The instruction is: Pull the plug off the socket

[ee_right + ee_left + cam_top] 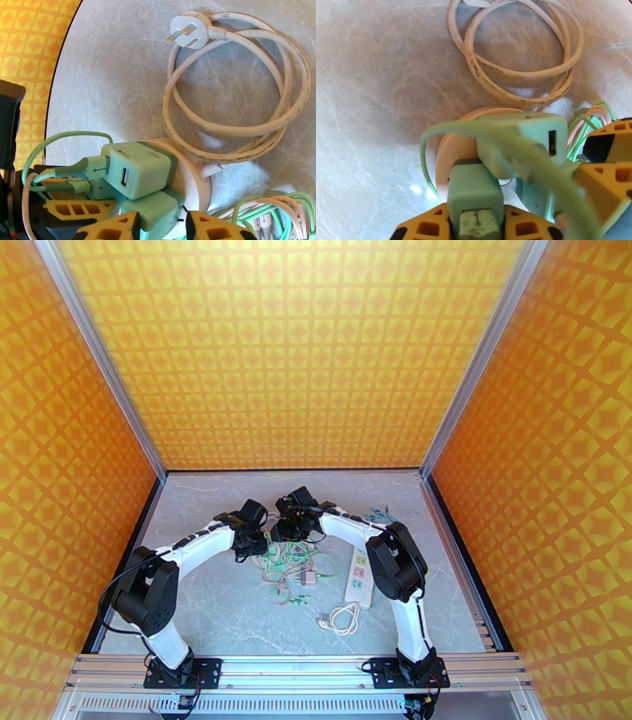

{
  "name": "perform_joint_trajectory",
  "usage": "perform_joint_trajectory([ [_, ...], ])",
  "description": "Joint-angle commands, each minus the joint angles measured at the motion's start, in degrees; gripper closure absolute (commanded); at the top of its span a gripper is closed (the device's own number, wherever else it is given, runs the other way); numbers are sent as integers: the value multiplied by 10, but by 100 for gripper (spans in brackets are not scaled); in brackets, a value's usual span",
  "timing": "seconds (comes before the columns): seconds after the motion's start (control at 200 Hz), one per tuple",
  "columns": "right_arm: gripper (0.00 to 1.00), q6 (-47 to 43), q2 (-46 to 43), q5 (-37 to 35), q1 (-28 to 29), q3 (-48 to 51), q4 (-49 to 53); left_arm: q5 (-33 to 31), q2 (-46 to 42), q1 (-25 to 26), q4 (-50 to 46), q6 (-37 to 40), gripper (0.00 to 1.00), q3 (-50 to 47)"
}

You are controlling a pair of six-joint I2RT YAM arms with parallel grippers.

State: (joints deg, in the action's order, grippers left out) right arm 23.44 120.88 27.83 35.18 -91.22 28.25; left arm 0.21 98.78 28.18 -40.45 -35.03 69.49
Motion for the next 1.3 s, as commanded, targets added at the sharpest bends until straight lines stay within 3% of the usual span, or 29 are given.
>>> perform_joint_trajectory([
  [0.0, 65, -21, 53, -72, 5, 35, 88, 47, -40, 0, 30, -10, 96, 16],
  [0.175, 65, -22, 52, -73, 5, 33, 90, 31, -25, 14, 18, 2, 96, 28],
  [0.475, 65, -20, 54, -73, 5, 34, 90, -106, 38, 92, -84, 41, 99, 109],
  [0.715, 65, -23, 53, -76, 5, 34, 92, -84, 19, 83, -56, 14, 99, 88],
  [1.015, 65, -20, 53, -74, 5, 32, 90, 41, -55, 3, 30, -31, 99, 16],
  [1.295, 65, -22, 54, -73, 5, 34, 90, 21, -36, 8, -4, -4, 99, 39],
])
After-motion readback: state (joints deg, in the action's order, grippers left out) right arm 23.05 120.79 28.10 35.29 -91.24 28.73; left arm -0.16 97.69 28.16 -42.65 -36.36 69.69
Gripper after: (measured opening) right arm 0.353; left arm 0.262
